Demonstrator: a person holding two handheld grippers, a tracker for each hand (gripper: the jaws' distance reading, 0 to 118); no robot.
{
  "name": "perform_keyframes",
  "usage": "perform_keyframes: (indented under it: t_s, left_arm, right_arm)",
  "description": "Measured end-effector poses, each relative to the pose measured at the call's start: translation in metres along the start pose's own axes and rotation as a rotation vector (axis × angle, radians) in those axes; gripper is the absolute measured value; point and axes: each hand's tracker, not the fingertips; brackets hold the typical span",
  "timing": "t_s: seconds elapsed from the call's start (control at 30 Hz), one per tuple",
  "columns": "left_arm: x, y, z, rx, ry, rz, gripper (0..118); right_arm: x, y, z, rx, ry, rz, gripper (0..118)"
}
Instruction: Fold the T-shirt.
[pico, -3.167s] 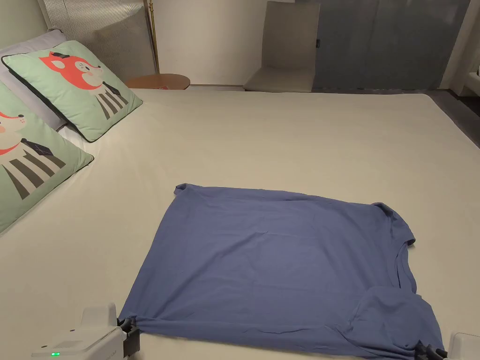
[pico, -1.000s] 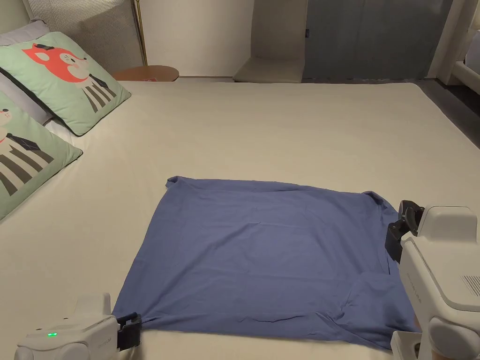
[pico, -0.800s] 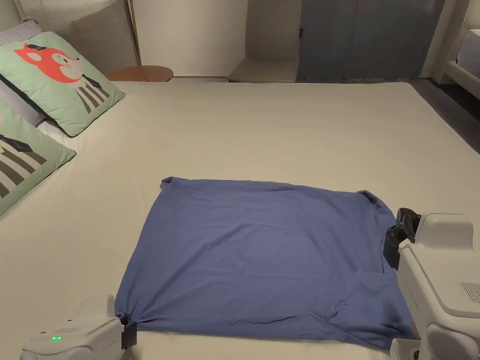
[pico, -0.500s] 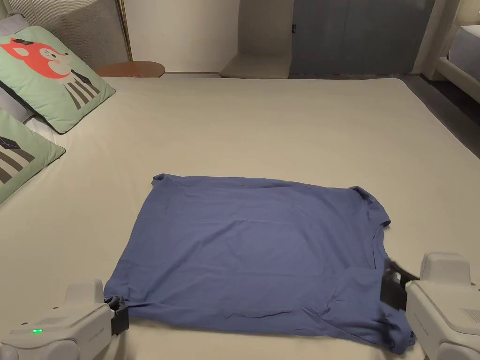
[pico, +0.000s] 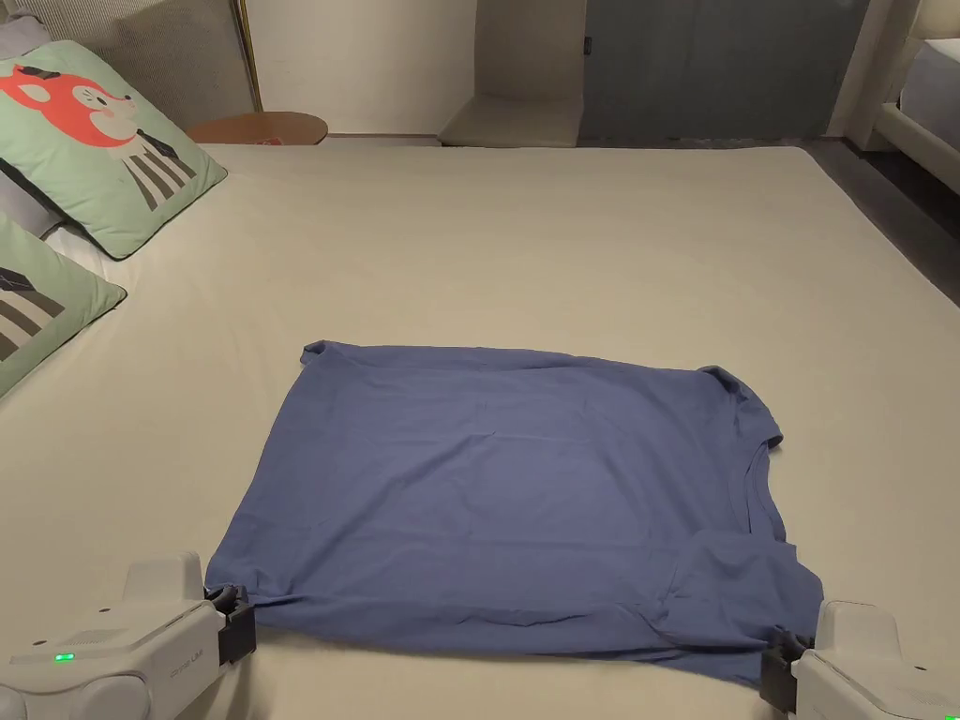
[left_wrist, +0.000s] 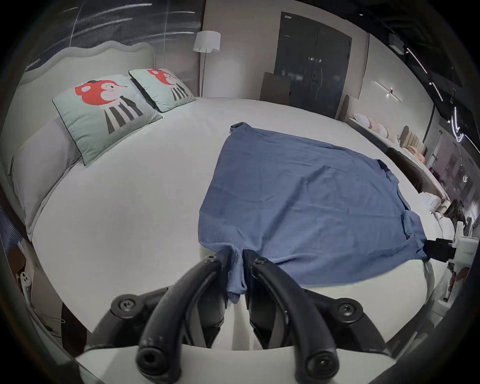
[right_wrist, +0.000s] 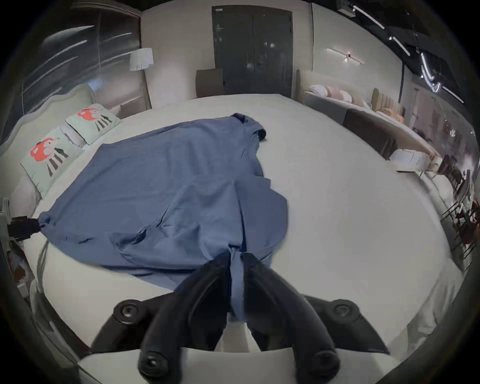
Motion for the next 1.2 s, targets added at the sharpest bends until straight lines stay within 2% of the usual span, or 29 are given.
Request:
perform_keyframes:
  t_s: [0.17, 0.4, 0.6, 0.9, 1.2]
  left_arm:
    - [-0.001, 0.006, 0.002, 0.008, -0.005, 0.012, 7]
    - [0.003, 0.051, -0.004, 0.075, -0.023, 0.026, 7]
    - [0.013, 0.1, -0.031, 0.121, -0.006, -0.007, 7]
    - [0.038, 0.134, -0.114, 0.045, 0.032, -0.078, 7]
    - [0.036, 0.126, -0.173, -0.091, 0.072, -0.092, 7]
  right_arm:
    - [-0.005, 0.012, 0.021, 0.086, -0.004, 0.0, 9]
    - [-0.016, 0.067, 0.038, 0.248, 0.015, 0.025, 9]
    - [-0.017, 0.107, 0.005, 0.293, -0.017, 0.047, 9]
    - [-0.022, 0.142, -0.067, 0.2, -0.101, 0.068, 9]
    - [-0.018, 0.149, -0.136, 0.034, -0.116, 0.105, 9]
